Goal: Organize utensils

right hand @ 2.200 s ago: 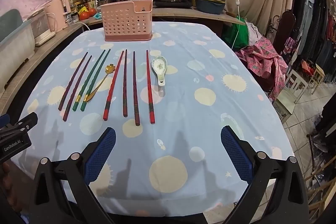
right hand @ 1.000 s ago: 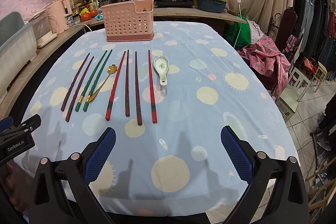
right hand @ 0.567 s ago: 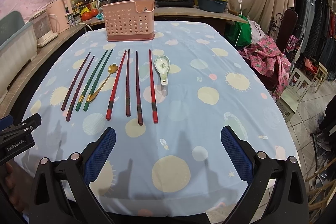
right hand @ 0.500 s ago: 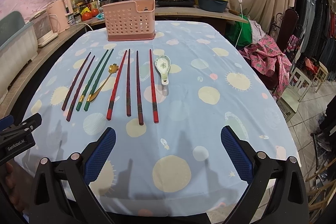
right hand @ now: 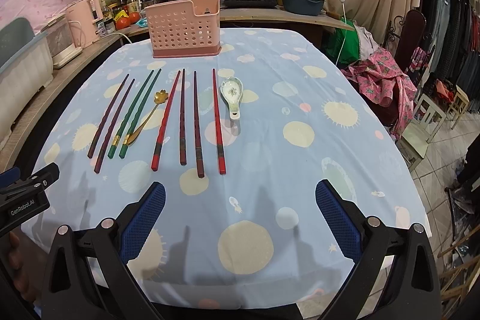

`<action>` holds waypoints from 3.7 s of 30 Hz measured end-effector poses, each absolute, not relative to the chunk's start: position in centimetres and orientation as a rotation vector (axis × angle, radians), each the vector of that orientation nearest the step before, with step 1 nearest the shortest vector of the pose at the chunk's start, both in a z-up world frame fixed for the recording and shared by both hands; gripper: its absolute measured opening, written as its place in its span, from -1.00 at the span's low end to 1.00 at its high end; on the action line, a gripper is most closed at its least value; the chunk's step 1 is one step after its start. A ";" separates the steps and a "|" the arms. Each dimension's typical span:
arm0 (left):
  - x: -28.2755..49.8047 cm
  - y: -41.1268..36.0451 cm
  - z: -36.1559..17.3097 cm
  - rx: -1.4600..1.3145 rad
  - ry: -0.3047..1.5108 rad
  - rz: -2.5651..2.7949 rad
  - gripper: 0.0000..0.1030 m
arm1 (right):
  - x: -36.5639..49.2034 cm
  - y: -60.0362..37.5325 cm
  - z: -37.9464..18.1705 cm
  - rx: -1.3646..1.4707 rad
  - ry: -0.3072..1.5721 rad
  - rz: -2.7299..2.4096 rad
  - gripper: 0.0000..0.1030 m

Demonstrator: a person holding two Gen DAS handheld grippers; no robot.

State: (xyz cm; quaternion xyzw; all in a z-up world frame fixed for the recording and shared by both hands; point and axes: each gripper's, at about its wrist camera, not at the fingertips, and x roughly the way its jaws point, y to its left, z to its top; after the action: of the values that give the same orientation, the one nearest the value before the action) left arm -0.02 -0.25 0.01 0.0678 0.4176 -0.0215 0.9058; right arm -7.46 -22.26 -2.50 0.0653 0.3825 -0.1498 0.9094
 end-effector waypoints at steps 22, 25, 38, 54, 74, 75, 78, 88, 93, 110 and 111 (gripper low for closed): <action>0.8 0.1 -0.8 0.115 0.904 -0.061 0.86 | -7.2 -22.5 -3.0 0.141 0.809 -0.315 0.87; 1.6 0.4 -1.1 0.096 0.923 -0.059 0.86 | -7.0 -22.6 -3.2 0.139 0.812 -0.318 0.87; 7.3 0.4 -2.6 0.022 0.966 -0.083 0.85 | -3.0 -25.2 -3.7 0.190 0.840 -0.335 0.87; 11.7 -0.8 -5.1 -0.002 1.045 -0.199 -0.47 | 5.1 -28.6 -3.6 0.267 0.841 -0.304 0.50; 11.7 -1.2 -5.5 -0.035 1.065 -0.263 -0.86 | 7.9 -29.5 -8.2 0.431 0.965 -0.178 -0.79; 11.7 -1.2 -5.5 -0.037 1.064 -0.264 -0.86 | 7.9 -29.4 -8.3 0.432 0.965 -0.176 -0.79; 11.5 -1.2 -5.6 -0.040 1.055 -0.266 -0.86 | 7.5 -29.3 -8.5 0.431 0.961 -0.172 -0.79; 10.9 -0.5 -5.1 -0.080 1.051 -0.293 -0.87 | 5.8 -29.2 -7.8 0.430 0.948 -0.175 -0.83; 10.0 -0.1 -4.0 -0.087 1.024 -0.297 -0.87 | 4.5 -29.1 -6.0 0.404 0.910 -0.184 -0.85; 11.9 0.9 6.9 -0.123 0.758 -0.301 -0.87 | 4.7 -29.9 1.1 0.363 0.763 -0.176 -0.87; 12.5 0.8 7.8 -0.125 0.739 -0.306 -0.87 | 5.1 -29.9 1.5 0.359 0.751 -0.173 -0.87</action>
State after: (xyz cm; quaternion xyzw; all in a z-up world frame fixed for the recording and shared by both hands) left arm 12.52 0.78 7.78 -0.0608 0.3596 -0.1490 0.9191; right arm 5.06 -29.91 1.53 0.1740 0.3645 -0.0840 0.9109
